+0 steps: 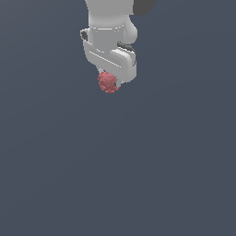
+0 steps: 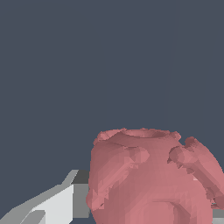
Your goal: Pick up the object and move it to a goal position.
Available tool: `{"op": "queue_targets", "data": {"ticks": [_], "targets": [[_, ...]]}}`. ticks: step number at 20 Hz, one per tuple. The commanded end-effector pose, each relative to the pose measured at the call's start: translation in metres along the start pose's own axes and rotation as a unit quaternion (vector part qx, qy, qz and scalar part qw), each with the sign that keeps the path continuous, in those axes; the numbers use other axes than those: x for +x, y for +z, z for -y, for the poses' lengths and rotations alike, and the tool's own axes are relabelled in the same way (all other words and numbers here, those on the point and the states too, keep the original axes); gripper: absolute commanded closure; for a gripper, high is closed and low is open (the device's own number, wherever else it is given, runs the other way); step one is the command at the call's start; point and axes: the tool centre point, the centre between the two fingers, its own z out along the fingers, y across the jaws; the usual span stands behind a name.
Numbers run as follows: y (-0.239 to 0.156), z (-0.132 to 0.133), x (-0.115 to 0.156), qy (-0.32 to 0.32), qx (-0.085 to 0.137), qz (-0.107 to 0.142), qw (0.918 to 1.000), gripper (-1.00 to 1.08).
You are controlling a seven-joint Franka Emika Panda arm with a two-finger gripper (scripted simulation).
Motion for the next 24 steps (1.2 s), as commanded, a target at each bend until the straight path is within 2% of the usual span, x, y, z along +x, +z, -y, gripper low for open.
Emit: {"op": "queue_targets", "data": {"ticks": [1,12,18,24], "targets": [[-0.027,-0.004,-0.005,0.000,0.000,0.000,1.0000,1.08],[-0.120,-0.015,-0.017,-0.001,0.000,0.000,1.0000,1.08],[-0.144,-0.017,-0.020,-0.001,0.000,0.001,1.0000,1.08],[-0.150,-0.017,-0.020,-0.001,0.000,0.001,1.0000,1.08]]}}
